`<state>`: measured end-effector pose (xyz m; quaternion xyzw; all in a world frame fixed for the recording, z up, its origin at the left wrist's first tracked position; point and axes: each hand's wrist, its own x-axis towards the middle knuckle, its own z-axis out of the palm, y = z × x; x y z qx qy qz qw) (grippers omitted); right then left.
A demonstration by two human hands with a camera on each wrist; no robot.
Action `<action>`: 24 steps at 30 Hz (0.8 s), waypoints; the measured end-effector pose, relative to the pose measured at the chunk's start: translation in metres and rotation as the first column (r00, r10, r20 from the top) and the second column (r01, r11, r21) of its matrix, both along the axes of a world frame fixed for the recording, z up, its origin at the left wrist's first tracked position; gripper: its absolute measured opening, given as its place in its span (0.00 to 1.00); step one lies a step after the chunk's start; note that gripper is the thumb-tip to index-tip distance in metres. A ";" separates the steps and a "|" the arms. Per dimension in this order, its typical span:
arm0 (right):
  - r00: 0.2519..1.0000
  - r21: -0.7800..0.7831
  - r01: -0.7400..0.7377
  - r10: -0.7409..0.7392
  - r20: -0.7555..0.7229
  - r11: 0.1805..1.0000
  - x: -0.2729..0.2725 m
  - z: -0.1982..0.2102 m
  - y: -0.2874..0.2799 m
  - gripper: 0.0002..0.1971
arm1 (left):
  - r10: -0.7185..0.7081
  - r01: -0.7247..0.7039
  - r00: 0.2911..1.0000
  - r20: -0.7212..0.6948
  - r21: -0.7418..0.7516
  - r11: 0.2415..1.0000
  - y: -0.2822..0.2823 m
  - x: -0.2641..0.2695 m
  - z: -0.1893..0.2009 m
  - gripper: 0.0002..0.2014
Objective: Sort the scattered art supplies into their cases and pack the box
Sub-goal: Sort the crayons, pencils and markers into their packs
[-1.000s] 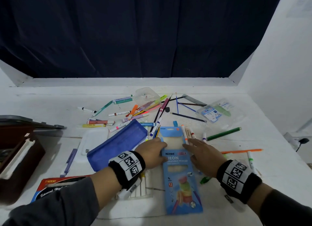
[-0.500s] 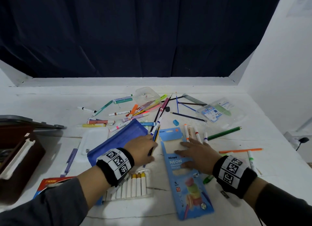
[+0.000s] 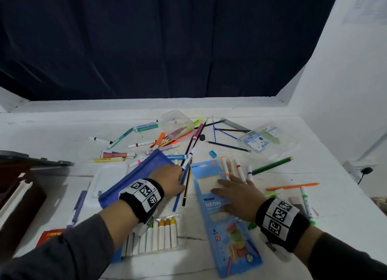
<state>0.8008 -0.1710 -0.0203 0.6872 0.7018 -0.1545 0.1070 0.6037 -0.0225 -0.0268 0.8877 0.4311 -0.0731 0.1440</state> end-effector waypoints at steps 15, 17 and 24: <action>0.995 0.144 0.076 -0.067 -0.069 0.987 -0.003 0.002 -0.007 0.32 | -0.024 0.049 0.982 -0.190 0.132 0.990 -0.004 0.020 0.019 0.13; 0.996 0.144 0.083 -0.075 -0.058 0.986 -0.006 0.003 -0.007 0.32 | -0.053 0.083 0.975 -0.215 0.134 0.988 -0.004 0.021 0.022 0.13; 0.985 0.226 0.161 -0.141 -0.101 0.961 -0.006 0.005 -0.006 0.30 | -0.028 0.028 0.999 -0.029 0.016 0.999 0.005 0.015 0.027 0.16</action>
